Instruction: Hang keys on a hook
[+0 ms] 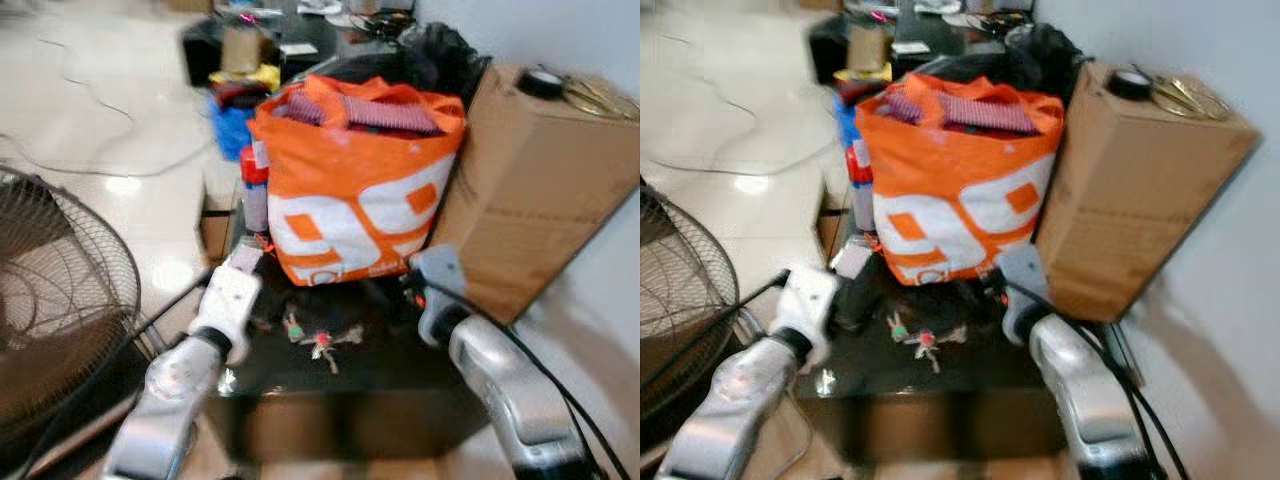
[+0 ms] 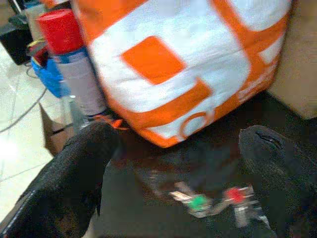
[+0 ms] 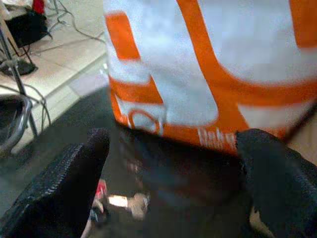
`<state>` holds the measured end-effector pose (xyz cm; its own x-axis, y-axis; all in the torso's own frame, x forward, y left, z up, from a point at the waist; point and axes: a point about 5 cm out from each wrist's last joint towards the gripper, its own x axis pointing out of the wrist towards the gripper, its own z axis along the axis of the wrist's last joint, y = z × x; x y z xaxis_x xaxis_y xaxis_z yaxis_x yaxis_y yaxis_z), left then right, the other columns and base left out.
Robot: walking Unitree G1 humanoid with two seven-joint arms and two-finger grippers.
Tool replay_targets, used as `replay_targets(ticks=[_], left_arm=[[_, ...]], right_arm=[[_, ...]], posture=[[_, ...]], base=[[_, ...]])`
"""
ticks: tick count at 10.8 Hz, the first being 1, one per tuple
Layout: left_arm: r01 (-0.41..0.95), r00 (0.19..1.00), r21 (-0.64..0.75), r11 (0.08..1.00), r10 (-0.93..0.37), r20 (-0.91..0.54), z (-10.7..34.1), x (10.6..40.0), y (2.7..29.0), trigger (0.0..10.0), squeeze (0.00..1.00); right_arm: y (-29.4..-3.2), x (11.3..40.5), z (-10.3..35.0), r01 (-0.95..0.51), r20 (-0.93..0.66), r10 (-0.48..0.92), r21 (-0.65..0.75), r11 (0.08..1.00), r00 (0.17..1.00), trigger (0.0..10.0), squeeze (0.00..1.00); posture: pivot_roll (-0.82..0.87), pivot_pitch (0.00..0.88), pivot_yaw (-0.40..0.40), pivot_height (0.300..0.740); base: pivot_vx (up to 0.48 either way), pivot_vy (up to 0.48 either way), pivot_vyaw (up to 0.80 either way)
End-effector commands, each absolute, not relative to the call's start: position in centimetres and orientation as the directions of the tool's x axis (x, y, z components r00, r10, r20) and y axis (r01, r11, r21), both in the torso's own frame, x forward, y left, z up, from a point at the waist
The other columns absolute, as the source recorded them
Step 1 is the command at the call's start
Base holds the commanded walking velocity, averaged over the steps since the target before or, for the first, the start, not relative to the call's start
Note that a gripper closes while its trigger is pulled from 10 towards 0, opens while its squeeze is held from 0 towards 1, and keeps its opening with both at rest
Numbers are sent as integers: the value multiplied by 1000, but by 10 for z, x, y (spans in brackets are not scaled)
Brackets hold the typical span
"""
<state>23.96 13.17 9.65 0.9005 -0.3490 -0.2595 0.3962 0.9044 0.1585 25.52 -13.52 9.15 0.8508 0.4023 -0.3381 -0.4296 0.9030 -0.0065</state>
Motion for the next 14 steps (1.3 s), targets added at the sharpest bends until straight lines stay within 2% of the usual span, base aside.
replay_targets(ticks=[1, 4, 6, 8, 11, 14], left_arm=[[379, 917, 196, 904, -339, -210, 106, 243, 136, 10000, 0], [381, 917, 183, 906, -345, -199, 107, 245, 135, 10000, 0], [381, 918, 181, 907, -347, -192, 107, 246, 132, 10000, 0], [384, 917, 187, 904, -350, -191, 107, 246, 134, 10000, 0], [392, 913, 198, 898, -354, -203, 105, 247, 135, 10000, 0], [414, 904, 204, 887, -375, -207, 104, 247, 133, 10000, 0]], right_arm=[[-135, 255, 95, -398, -337, 369, -18, 917, 866, 10000, 0], [-140, 255, 91, -354, -366, 305, -74, 932, 879, 10000, 0], [-141, 255, 91, -360, -372, 307, -81, 929, 876, 10000, 0], [-142, 258, 88, -315, -386, 269, -61, 947, 882, 10000, 0], [-139, 259, 82, -360, -413, 298, -80, 930, 861, 10000, 0], [-141, 262, 78, -340, -430, 271, -90, 936, 861, 10000, 0]], posture=[[-138, 0, -27, 740], [-146, 0, -20, 740], [-145, 0, -26, 740], [-143, 0, -29, 740], [-140, 0, -31, 740], [-138, 0, -37, 740]], base=[[0, 0, 0], [80, 0, 0], [268, 0, 800], [277, 0, 0], [0, 0, 0], [0, 0, 0]])
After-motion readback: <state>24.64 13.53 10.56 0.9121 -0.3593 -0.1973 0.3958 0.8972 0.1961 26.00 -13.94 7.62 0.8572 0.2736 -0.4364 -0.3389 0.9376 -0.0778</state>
